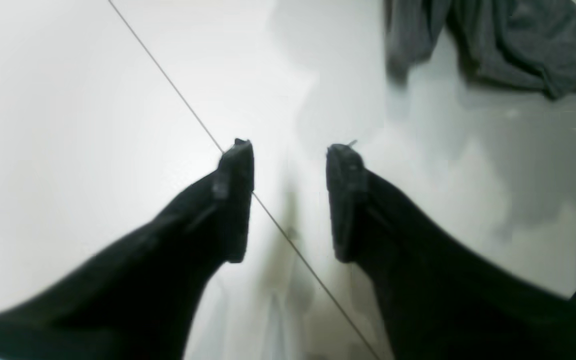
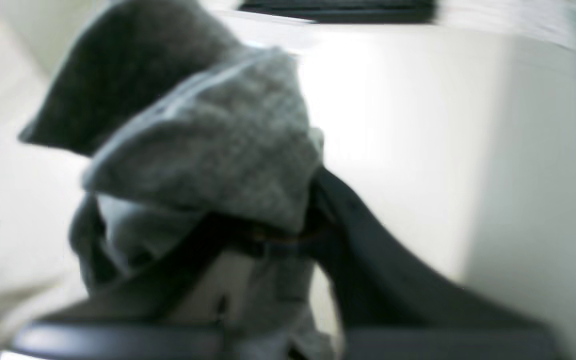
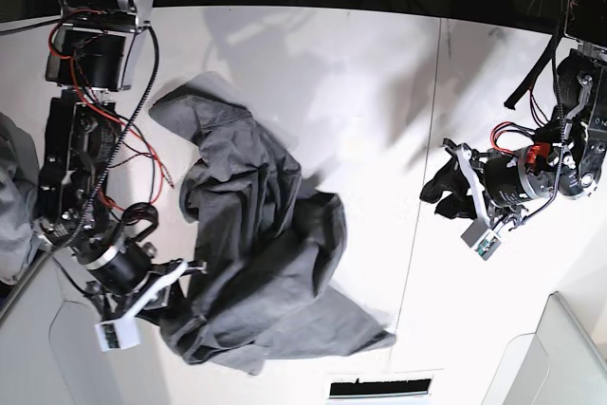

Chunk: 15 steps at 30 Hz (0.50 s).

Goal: Layout the t-shirt on the table in an organized manner, then fold the t-shirt properly
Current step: 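Swing the shirt across with both grippers and release it, then grasp the shirt with both grippers, lift and drop it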

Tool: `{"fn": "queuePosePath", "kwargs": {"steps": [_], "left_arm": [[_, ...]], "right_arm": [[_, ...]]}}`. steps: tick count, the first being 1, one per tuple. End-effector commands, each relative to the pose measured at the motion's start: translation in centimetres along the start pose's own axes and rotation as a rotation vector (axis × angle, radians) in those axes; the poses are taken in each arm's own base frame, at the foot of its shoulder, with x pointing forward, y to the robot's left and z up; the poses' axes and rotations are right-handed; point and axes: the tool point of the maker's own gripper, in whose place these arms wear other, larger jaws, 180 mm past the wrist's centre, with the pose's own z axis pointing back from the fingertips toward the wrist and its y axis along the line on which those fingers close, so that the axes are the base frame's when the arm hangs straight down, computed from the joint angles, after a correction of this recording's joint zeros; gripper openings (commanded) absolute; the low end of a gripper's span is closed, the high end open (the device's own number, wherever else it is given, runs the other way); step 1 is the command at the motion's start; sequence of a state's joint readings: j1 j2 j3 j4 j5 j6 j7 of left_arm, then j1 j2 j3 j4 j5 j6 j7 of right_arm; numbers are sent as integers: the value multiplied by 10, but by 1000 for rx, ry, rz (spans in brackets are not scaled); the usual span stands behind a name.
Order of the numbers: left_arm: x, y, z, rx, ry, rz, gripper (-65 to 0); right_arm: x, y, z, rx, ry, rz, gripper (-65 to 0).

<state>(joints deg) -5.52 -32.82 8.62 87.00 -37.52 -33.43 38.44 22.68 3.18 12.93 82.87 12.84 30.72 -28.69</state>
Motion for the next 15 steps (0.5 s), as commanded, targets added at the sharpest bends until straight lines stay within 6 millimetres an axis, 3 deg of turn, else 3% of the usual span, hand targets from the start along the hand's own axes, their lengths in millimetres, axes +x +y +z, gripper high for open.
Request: {"fn": "queuePosePath", "kwargs": {"steps": [1,3,4,6,9,12,15], "left_arm": [[21,7,5,10,-69,-10,-353],[25,4,4,3,-96,-5,-344],[28,0,2,-6,-112,1,-344],[33,-8,-3,-22,-137,14,-344],[38,-22,-13,-50,-163,41,-344],[42,-37,-23,-79,-186,70,-342],[50,-47,-31,-91,-221,82,-274]], "right_arm": [[24,-20,7,-48,-61,-5,-486],[18,-51,21,-129,-28,-36,-283],[13,-63,27,-156,-5,-56,-216],[1,-78,39,-176,50,-107,-201],[-22,-81,54,-143,111,-213,-201],[-58,-70,66,-103,162,-290,-201],[-100,-43,75,-39,211,-331,-201]]}}
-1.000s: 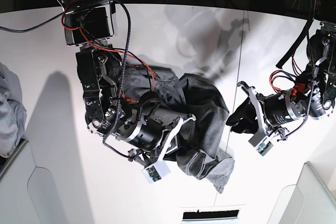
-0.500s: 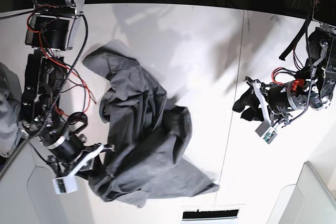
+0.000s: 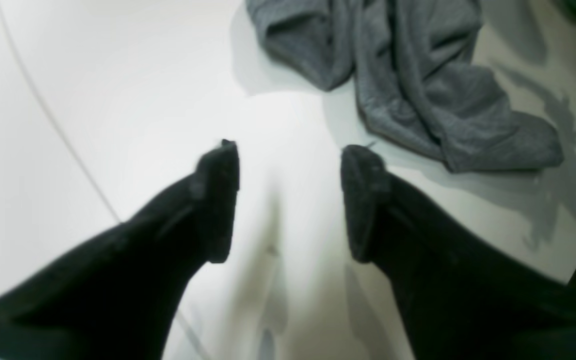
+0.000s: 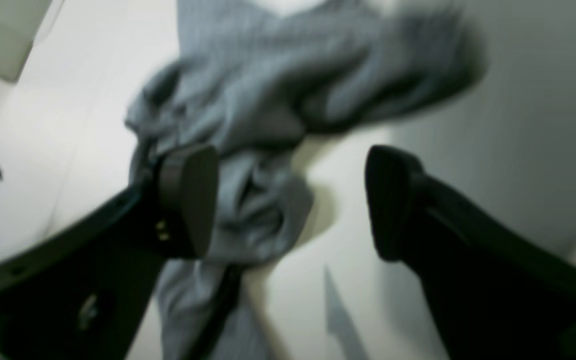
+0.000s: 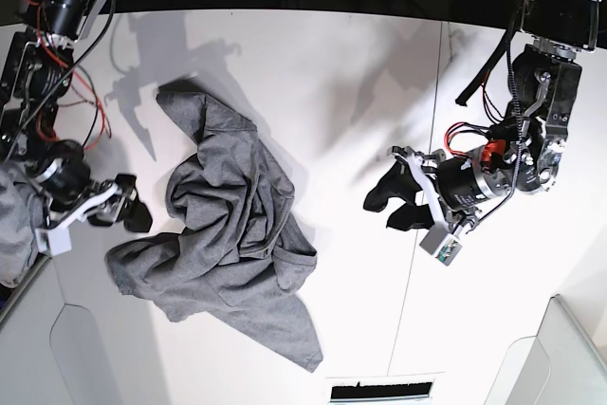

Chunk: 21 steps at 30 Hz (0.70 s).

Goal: Layout the t-shirt on the table in an organized manner, then fold the t-shirt properly
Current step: 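Grasp the shirt with both grippers, lift and drop it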

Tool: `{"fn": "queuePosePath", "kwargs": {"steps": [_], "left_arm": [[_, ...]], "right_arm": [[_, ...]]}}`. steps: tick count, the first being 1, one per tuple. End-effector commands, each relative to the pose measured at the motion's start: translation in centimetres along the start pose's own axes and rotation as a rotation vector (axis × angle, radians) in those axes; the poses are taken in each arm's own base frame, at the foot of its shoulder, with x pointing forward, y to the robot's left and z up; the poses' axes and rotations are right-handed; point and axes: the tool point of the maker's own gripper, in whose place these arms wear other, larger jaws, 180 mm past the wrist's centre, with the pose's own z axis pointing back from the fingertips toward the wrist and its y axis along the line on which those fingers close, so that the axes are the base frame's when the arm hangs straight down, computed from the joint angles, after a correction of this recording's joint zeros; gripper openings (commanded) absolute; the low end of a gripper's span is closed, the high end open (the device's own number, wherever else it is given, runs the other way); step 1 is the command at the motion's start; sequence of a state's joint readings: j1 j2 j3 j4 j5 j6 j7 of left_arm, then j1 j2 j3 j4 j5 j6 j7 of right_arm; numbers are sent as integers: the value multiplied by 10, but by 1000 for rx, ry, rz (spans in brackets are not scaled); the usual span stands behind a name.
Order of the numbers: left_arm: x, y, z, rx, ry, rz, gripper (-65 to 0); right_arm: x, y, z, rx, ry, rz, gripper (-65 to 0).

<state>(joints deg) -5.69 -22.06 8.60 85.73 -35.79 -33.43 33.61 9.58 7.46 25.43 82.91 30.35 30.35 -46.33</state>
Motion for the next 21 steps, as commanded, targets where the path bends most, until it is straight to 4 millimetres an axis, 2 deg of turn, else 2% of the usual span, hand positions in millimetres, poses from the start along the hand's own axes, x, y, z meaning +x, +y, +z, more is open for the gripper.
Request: {"fn": "queuePosePath", "kwargs": {"steps": [1,4,8,14,19,21], "left_arm": [[24,1,0,-5,-72,-10,-260],[29,-8,-16,-33,-84,15,-256],[27,-29,-45,-81,-61,23,-256],[33,-55,-83,-144,-71,84,-256],[22,-71,-108,-160,-44,129,-262],[15,-76,-117,-152,-35,120,-277]], "right_arm": [[9,11,1,38,-58,12,-201],[-21,27,-6,67,-61,-20,-201],[-47,52,-28,93,-19,19,-201],[-47,75,-61,90,-11,48,-201],[-49,76,-78,71,23,43,-202],[-53,76,-81,72,37,37,-231]]}}
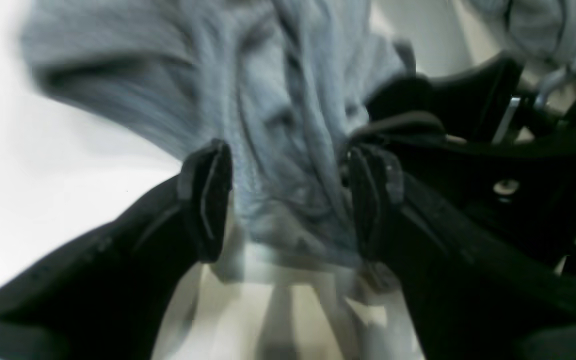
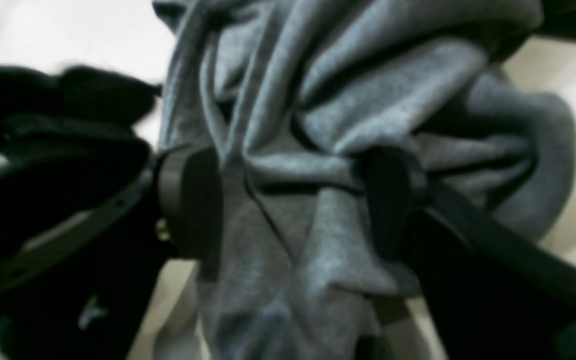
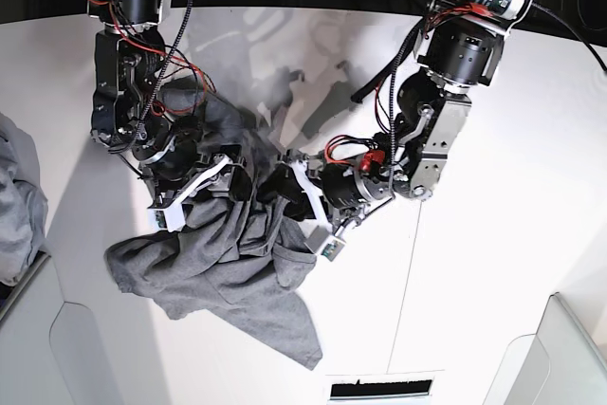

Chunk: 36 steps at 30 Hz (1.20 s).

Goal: Layout the t-shirt on the table in an organized manner, then fold the t-shirt properly
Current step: 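Grasp the shirt with both grippers, lift and drop it, then grasp the shirt's shoulder with the right gripper and lift it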

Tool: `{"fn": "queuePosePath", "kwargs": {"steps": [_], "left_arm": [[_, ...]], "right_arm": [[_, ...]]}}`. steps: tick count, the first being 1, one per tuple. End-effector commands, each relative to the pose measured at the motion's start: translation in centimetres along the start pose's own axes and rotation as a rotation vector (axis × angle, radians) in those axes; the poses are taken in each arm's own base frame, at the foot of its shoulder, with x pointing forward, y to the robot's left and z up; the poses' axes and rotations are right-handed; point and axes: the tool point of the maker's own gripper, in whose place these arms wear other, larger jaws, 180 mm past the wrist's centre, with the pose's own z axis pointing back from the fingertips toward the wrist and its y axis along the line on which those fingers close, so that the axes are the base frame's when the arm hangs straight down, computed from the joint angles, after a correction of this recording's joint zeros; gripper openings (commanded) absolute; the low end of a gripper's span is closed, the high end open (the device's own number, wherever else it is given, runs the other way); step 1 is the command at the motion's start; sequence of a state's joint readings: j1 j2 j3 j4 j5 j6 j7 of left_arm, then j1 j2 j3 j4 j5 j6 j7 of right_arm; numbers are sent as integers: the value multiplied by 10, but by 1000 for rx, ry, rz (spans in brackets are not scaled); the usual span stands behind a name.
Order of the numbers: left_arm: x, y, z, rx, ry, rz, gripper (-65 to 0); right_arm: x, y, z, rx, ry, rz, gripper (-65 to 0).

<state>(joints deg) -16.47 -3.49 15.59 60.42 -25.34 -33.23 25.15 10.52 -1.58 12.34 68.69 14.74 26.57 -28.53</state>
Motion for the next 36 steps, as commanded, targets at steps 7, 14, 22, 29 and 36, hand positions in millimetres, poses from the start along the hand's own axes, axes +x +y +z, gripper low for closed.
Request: {"fn": "queuePosePath", "kwargs": {"steps": [7,14,22,29,36], "left_arm": [[18,4,-11,38,-97,-14,-513],[40,41,3,157,-98,-61,-650],[92,92,83,228,-156,-55,-650],[95,61,150,62,-116,-175,-650],[31,16,181,-75,-3,-201,-650]], "right_arm": [[9,2,-3,15,-26,-2,-543],[20,-2,4,33,-44,53,-650],[64,-43,46,-75,-96,159,-650],[80,-81,96,-124,-143,83,-650],[26,-98,126,-125,-67,-34,-650]]}}
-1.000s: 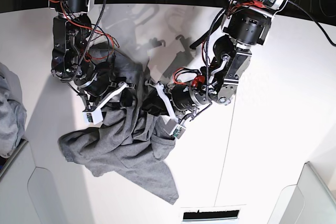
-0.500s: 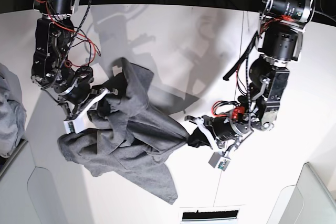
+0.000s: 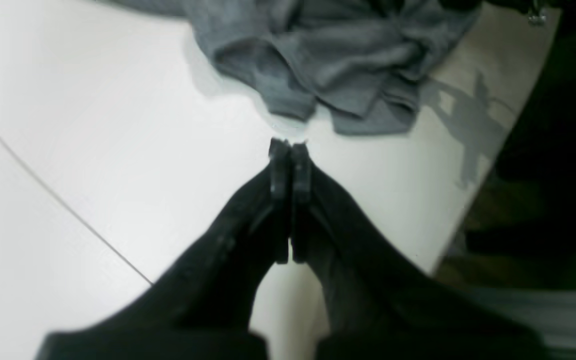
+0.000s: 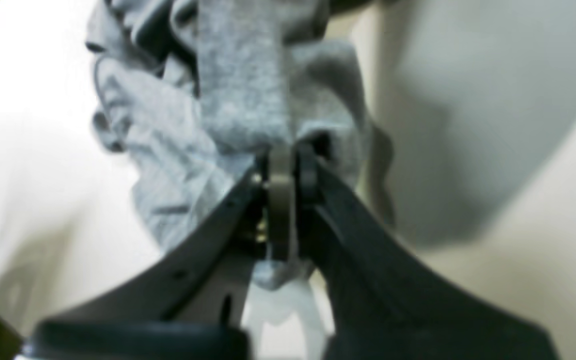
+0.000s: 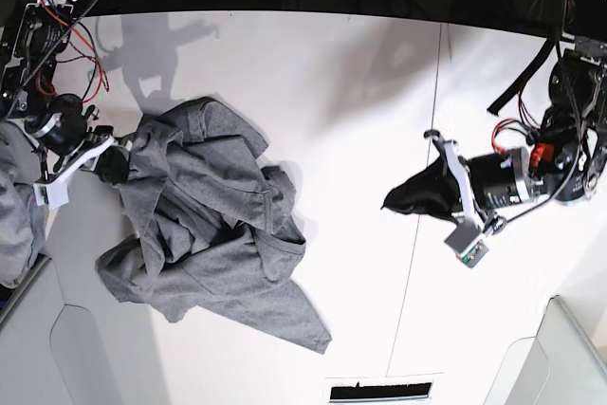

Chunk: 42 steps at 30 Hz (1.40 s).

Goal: Layout the t-shirt on the table in an organized manner, then fold the t-shirt properly
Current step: 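Grasp the shirt's shoulder with the right gripper and lift it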

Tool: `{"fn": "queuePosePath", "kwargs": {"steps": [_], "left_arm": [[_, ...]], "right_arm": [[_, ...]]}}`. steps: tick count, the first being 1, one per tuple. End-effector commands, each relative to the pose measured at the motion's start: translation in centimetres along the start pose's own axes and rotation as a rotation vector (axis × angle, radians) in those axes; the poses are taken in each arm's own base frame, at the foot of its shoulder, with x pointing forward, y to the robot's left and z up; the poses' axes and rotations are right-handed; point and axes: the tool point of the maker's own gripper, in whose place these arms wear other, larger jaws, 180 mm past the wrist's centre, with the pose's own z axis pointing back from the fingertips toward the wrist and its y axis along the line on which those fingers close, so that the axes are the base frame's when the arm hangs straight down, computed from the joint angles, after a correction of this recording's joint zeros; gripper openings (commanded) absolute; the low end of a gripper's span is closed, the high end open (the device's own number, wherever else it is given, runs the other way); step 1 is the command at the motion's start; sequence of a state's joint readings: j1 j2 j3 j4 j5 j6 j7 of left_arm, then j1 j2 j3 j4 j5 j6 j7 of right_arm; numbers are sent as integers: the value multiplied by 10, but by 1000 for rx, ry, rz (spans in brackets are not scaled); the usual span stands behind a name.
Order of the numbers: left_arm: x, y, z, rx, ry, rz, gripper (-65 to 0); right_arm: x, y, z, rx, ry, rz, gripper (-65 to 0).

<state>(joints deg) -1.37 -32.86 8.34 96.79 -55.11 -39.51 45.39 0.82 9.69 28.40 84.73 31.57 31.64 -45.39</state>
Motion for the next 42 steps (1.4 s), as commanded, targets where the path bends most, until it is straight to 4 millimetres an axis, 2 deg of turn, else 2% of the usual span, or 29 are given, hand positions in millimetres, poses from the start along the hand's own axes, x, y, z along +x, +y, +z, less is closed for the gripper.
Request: {"fn": "queuePosePath", "kwargs": {"steps": [1,2,4,5,6,8,10,12,14,18,20,25,28,30,31,34,35,38,42], "left_arm": [[7,-6,4,-18,-35,-10,-650],[-2,-12,3,-29,-28,12,-650],[-13,-21,-3,-42,-21,40,-650],[-13,-24,-6,-42,-31,43,-618],[-12,-25,-10,-38,-42,38,-552],[-2,-24,-16,-18,-88,15,-431],[7,-21,-20,20,-139,0,-355],[13,-13,-25,67,-159,6,-347],[14,-10,-30,82,-156,10,-347],[9,-5,-33,95,-142,19,-347],[4,-5,-34,94,-124,23,-347],[-2,-4,-33,98,-86,21,-347],[-6,-4,-33,98,-70,21,-347],[-9,-4,-33,97,-57,24,-347],[-9,-4,-33,97,-56,23,-347],[-3,-3,-33,99,-72,18,-347],[1,-2,-33,100,-86,13,-347],[6,0,-32,107,-109,3,-347],[4,9,-31,158,-90,-25,-347]], "right_arm": [[8,-7,10,-12,-36,8,-650],[1,-10,15,-21,-31,-6,-637],[-8,-13,24,-11,-35,-53,-468],[-8,-11,29,8,-51,-73,-408],[-4,-5,33,40,-76,-76,-370],[6,6,42,75,-118,-62,-352],[21,20,49,96,-162,-24,-352],[37,41,52,125,-209,20,-352],[42,67,48,172,-218,65,-352],[28,121,6,224,-149,215,-352],[22,136,-19,186,-123,320,-352],[30,134,-77,21,-56,457,-352],[15,133,-113,-15,64,551,-352],[5,126,-127,-65,121,578,-362],[0,126,-130,-70,138,587,-409],[-4,139,-131,-46,153,623,-631],[-3,143,-130,-41,153,633,-650],[9,152,-119,-47,149,650,-650],[40,186,-80,-15,7,673,-650]]}}
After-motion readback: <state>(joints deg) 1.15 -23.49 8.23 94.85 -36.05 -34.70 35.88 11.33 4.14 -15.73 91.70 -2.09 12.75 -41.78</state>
